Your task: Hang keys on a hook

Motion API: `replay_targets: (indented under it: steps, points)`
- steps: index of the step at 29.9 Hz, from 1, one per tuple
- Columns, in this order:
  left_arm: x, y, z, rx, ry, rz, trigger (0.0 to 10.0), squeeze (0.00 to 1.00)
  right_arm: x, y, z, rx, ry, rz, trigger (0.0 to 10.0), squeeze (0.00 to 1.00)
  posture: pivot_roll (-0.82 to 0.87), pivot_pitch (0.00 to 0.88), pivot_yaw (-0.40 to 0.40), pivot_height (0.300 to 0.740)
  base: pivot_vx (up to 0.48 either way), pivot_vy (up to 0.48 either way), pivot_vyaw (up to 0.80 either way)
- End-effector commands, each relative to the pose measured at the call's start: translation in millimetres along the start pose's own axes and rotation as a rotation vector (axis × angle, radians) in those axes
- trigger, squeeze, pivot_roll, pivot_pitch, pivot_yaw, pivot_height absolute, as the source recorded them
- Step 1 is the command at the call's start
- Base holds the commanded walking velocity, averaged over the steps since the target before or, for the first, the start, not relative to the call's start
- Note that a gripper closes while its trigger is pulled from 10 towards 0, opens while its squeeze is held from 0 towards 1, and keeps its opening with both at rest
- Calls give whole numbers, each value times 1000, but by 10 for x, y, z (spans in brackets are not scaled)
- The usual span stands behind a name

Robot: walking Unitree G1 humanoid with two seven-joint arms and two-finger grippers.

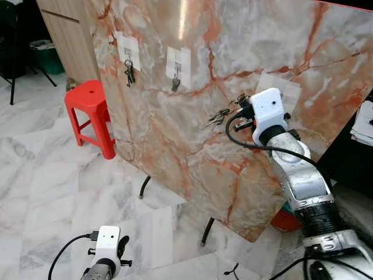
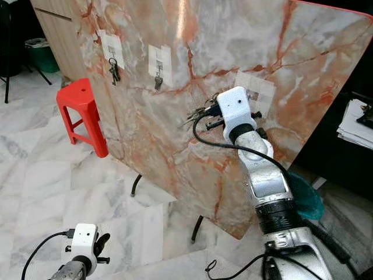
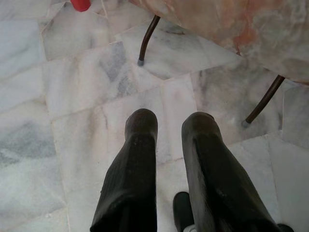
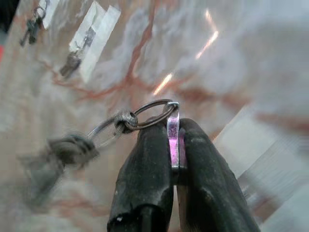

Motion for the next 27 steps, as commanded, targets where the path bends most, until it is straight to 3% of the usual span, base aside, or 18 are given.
replay_targets:
  steps: [1, 3, 4, 5, 7, 17, 22, 27]
  points:
    - [-25, -17, -8, 1, -11, 2, 10000, 0, -67, 85, 37, -30, -27, -142, 10000, 0, 61, 53, -45, 740, 0, 0, 0]
    - [-28, -19, -9, 2, -12, 2, 10000, 0, -84, 92, 42, -37, -32, -233, 10000, 0, 61, 54, -45, 740, 0, 0, 0]
    - [-31, -21, -9, 3, -15, 2, 10000, 0, -110, 101, 48, -49, -43, -381, 10000, 0, 61, 54, -45, 740, 0, 0, 0]
    - [-31, -21, -9, 3, -15, 2, 10000, 0, -110, 101, 48, -49, -43, -381, 10000, 0, 61, 54, -45, 740, 0, 0, 0]
    - [-33, -22, -10, 3, -18, 1, 10000, 0, -129, 102, 45, -63, -55, -510, 10000, 0, 60, 56, -45, 740, 0, 0, 0]
    - [-37, -22, -10, 3, -24, 3, 10000, 0, -173, -17, 13, -53, -82, -672, 10000, 0, 60, 58, -42, 740, 0, 0, 0]
    - [-44, -14, -6, 1, -29, 8, 10000, 0, -209, -173, 12, -31, -97, -838, 10000, 0, 62, 54, -40, 740, 0, 0, 0]
    - [-45, 1, 0, -3, -32, 13, 10000, 0, -230, -250, 13, -27, -115, -917, 10000, 0, 63, 49, -37, 740, 0, 0, 0]
Point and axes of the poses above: a point about 5 cm out from each wrist's last joint towards the gripper, its own z axis pointing out of the wrist towards the gripper, its own y axis along the axis of the wrist's last joint, x = y × z, the point moved 2 cm from there along z, pointing out of the wrist towards the gripper, and after that the axes turned 1 degree about z, right-handed, at the moved point
